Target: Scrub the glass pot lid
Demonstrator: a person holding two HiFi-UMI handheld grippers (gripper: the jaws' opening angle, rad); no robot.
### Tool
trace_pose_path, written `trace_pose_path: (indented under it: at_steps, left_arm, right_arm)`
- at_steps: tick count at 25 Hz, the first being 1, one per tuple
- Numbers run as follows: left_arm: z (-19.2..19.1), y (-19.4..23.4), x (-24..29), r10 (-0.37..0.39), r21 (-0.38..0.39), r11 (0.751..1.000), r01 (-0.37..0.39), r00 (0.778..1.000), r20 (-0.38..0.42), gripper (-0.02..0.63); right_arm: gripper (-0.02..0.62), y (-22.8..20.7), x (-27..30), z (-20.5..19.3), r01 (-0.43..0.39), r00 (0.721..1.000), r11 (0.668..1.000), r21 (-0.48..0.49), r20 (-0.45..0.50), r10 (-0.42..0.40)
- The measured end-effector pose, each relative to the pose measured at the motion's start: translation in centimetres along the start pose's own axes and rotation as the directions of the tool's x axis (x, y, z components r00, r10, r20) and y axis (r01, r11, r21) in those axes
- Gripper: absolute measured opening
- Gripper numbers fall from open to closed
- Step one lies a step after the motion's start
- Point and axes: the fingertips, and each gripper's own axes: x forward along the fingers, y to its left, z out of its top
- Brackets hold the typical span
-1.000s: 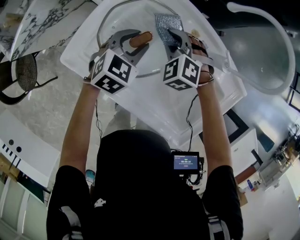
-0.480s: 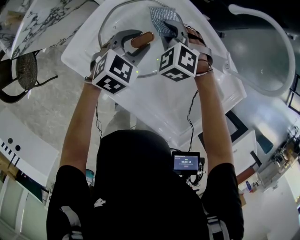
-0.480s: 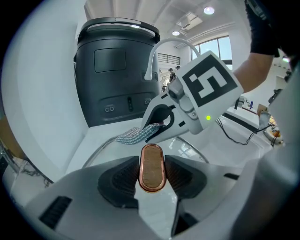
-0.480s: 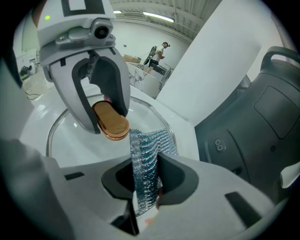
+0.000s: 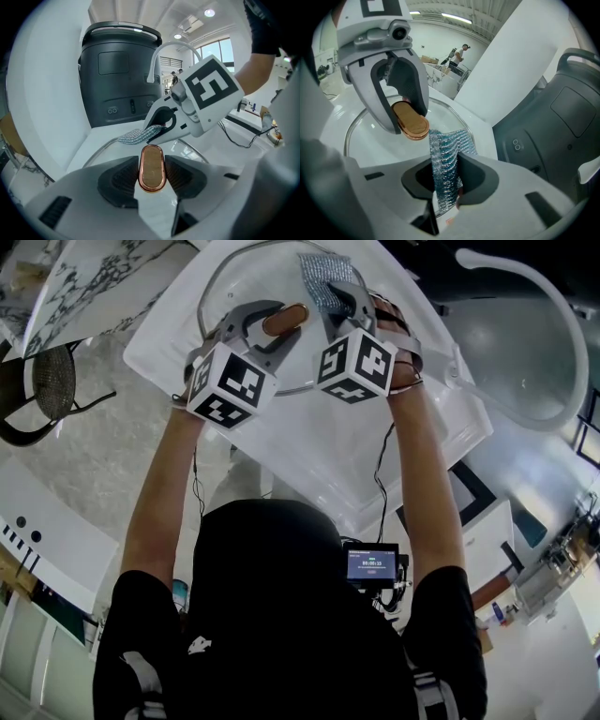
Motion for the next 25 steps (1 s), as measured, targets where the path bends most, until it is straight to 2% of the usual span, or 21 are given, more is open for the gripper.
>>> trace_pose_path:
  at_steps: [5, 11, 13, 16, 21, 25]
  left_arm:
    - [0.0, 0.1, 0.0, -0.002, -0.056, 0.998, 0.003, 1.0, 0.006, 0.167]
    - [0.2, 0.1, -0.5, 0.012, -0.047, 0.999, -0.013, 1.0, -0.006, 0.167]
    - [0.6, 0.1, -0.9, 0.019, -0.051, 0.999, -0.019, 1.0, 0.002, 0.167]
    - [1.3, 0.0, -1.7, 0.027, -0.049, 0.998, -0.026, 1.0, 0.01, 0.167]
    - [2.7, -0.1, -3.6, 0.038, -0.046, 0.998, -0.036, 0.999, 0.038, 0.167]
    - [3.9, -0.6, -5.5, 0.042, -0.04, 0.998, -0.04, 0.997, 0.06, 0.119]
  right_arm:
    - [0.08, 0.1, -0.3, -0.1, 0.025, 1.0, 1.0, 0.0, 0.001, -0.025]
    - [0.078, -0.5, -2.0, 0.5, 0.029, 0.999, 0.997, 0.074, 0.021, -0.031]
    - [0.078, -0.6, -2.8, 0.6, 0.023, 0.999, 0.99, 0.136, 0.035, -0.029]
    - [0.078, -0.6, -4.3, 0.4, 0.011, 0.998, 0.968, 0.249, 0.055, -0.025]
    - [0.077, 0.0, -6.5, 0.4, 0.011, 0.998, 0.941, 0.337, 0.061, -0.034]
    - [0.077, 0.1, -9.0, 1.1, -0.018, 0.992, 0.873, 0.487, 0.119, -0.046]
